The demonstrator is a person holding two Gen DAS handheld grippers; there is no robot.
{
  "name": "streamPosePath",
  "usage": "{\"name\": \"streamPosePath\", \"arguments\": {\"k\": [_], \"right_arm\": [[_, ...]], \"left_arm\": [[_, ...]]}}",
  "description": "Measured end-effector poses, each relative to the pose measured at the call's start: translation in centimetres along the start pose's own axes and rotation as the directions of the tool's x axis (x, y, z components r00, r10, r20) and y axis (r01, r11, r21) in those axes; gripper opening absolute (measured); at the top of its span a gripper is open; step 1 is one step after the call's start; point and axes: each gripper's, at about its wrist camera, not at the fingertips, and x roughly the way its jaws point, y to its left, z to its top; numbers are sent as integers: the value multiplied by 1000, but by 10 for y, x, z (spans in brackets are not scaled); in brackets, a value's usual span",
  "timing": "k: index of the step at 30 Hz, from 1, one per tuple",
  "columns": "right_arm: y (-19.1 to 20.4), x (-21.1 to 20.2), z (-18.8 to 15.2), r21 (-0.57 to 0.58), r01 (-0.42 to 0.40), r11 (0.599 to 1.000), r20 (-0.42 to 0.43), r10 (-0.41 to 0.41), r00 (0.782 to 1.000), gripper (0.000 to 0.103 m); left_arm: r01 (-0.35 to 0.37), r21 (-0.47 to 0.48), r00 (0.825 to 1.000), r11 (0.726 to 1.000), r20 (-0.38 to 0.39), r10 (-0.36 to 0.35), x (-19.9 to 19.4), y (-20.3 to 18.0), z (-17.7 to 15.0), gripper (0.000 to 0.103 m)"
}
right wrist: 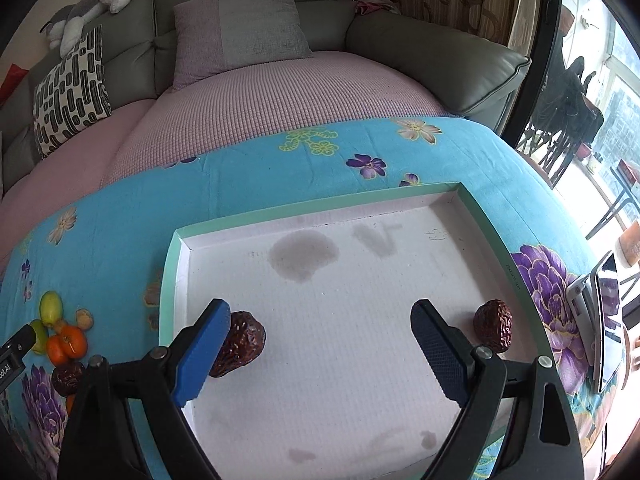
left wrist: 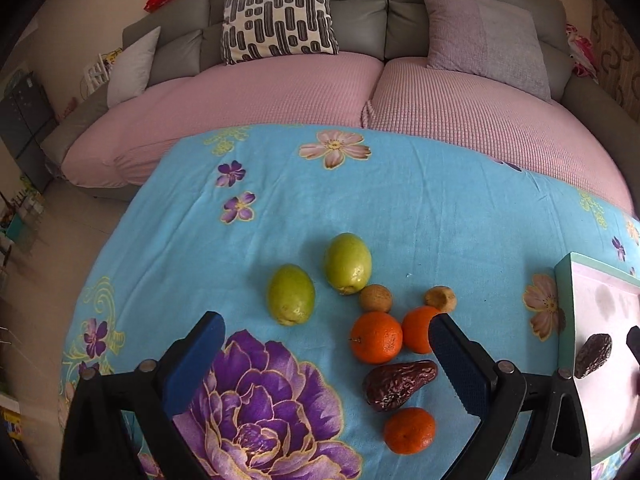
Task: Organize fruits
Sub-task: 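Move both open tools back to the fruit cluster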
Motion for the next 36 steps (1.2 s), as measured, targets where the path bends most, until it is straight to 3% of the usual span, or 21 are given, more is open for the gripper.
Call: {"name": "streamPosePath", "arguments": {"k": [13,20,25,33,36], "right_arm": [[80,-9,-8,-151,-105,983,15,108,994,92],[112,-6,-14,-180,-216,959,-8,219,976,92],[130,-9,-16,-219,-238,946,3,244,970,92],[152,2,-19,-210,-333,919,-39,333,942,92],[161,9,-21,-202,-366,908,-61,361,930,91]], "left_arm": [[-36,-185,999,982,-31,31,5,69,9,103],[-42,-232,997,972,47,54,0,95,13,103],[-54,-243,990,968,113,83,-4,106,16,103],[94,-257,990,962,127,-63,4,117,20,103],[80,-242,992,967,115,-53,10,113,22,103]]}}
